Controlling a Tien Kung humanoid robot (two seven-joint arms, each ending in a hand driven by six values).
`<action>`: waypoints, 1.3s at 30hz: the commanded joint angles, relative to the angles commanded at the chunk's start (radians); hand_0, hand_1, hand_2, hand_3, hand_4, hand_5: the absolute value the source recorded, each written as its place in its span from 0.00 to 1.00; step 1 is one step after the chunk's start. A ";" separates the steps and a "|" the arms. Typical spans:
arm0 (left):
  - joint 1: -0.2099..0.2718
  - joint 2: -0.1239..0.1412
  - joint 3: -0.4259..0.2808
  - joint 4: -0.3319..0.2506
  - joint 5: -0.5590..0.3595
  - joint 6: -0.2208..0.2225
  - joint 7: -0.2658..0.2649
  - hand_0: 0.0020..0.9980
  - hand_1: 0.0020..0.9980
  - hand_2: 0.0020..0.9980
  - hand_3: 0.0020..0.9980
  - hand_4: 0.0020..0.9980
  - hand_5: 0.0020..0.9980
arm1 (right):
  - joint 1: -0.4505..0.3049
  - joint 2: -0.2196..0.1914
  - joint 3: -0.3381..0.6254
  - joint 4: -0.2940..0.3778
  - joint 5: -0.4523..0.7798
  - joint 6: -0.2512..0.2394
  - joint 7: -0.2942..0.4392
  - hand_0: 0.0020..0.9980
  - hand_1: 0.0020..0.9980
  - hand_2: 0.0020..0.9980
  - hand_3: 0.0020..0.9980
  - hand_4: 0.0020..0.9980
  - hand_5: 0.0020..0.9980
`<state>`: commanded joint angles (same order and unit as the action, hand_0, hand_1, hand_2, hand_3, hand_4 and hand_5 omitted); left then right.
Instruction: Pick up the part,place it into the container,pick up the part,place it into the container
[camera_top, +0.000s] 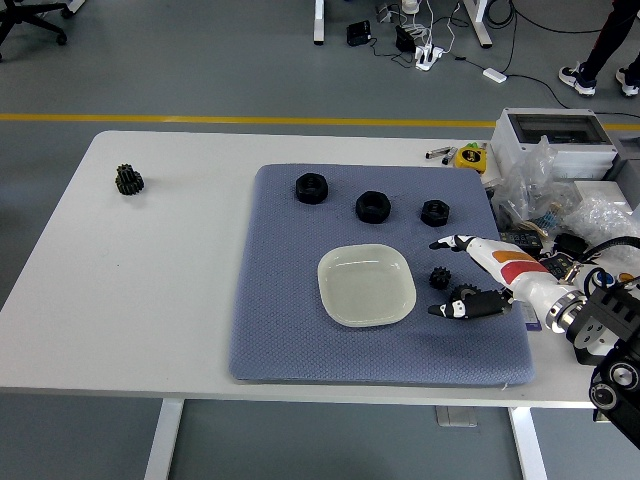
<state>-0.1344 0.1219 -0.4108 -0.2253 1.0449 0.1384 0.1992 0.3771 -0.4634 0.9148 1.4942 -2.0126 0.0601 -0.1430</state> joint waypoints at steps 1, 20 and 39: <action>0.000 0.000 0.001 0.000 -0.002 0.000 0.000 0.67 0.64 0.66 0.60 0.65 0.59 | 0.005 -0.001 -0.005 -0.004 -0.026 0.002 -0.001 0.79 0.77 0.80 0.80 1.00 0.38; 0.001 -0.004 0.028 0.001 -0.055 0.010 -0.008 0.67 0.64 0.66 0.60 0.65 0.59 | 0.109 -0.002 -0.108 -0.150 -0.011 -0.007 -0.003 0.66 0.68 0.71 0.75 1.00 0.37; 0.014 -0.006 0.038 0.002 -0.080 0.014 -0.010 0.67 0.64 0.66 0.60 0.65 0.60 | 0.102 0.010 -0.119 -0.222 0.012 -0.009 -0.001 0.48 0.57 0.63 0.63 1.00 0.39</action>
<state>-0.1200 0.1163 -0.3725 -0.2232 0.9651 0.1528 0.1892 0.4793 -0.4532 0.7959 1.2725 -2.0010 0.0514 -0.1437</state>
